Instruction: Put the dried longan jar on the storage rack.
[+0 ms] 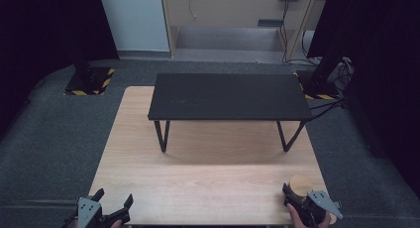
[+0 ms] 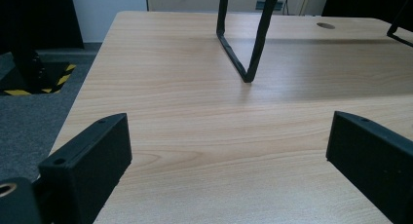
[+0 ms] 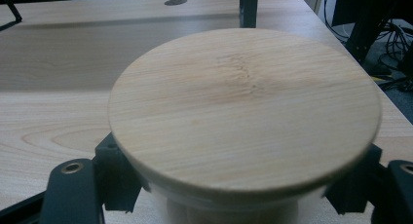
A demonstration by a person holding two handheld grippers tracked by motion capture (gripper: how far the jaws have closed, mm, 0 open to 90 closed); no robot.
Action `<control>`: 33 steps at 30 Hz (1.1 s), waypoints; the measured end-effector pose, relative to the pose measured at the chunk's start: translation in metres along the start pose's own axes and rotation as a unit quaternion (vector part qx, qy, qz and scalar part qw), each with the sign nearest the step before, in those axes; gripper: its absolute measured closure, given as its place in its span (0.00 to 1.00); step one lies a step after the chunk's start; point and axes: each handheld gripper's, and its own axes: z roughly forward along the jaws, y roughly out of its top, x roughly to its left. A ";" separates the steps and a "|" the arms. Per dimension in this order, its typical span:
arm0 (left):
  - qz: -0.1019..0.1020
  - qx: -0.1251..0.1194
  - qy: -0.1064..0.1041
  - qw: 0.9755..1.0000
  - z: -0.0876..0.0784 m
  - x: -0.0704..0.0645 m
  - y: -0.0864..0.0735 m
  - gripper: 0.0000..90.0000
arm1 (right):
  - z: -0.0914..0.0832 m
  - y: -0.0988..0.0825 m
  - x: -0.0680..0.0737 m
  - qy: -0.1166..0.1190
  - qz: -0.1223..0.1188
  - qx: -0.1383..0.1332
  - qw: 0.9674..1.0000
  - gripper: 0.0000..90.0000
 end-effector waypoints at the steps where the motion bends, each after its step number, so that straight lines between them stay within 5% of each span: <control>1: 0.001 0.000 0.000 1.000 0.000 0.000 0.000 0.02 | 0.000 0.000 0.000 0.001 0.003 -0.001 1.000 0.27; 33: 0.001 -0.004 -0.003 1.000 -0.004 0.000 0.003 0.02 | -0.022 0.085 0.007 0.036 0.003 -0.078 0.996 0.28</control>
